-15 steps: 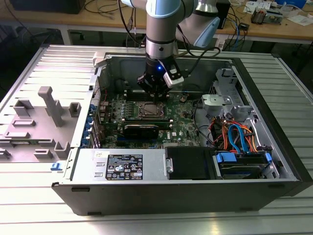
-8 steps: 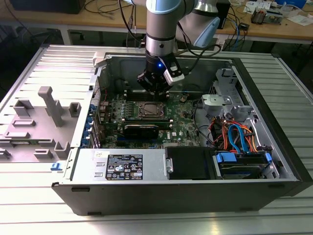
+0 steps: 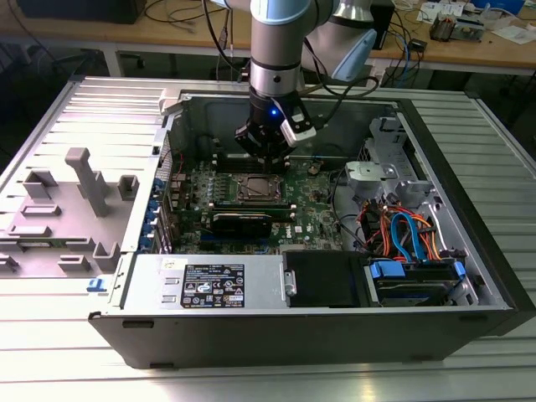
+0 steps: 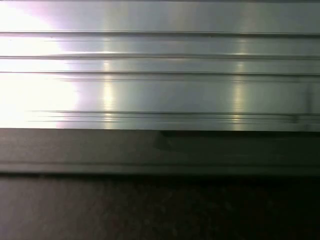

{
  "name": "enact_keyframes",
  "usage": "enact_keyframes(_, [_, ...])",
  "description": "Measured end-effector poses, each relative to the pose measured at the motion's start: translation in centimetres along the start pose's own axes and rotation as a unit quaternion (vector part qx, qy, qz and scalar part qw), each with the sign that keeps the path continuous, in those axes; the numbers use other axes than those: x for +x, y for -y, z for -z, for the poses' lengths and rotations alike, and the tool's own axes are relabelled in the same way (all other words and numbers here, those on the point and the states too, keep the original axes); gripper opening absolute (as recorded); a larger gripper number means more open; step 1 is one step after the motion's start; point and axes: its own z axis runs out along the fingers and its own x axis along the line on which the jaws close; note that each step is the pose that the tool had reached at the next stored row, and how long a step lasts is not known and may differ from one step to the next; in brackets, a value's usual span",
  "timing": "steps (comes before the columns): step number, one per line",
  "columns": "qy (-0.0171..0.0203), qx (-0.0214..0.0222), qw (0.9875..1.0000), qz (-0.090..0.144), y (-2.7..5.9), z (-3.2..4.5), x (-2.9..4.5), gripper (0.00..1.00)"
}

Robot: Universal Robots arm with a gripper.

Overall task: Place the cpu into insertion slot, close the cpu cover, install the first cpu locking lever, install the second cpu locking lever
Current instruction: 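Install the second cpu locking lever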

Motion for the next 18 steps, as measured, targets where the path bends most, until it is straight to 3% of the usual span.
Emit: enact_keyframes(18, [0.0, 0.0, 1.0, 0.0, 1.07, -0.03, 0.01, 0.11])
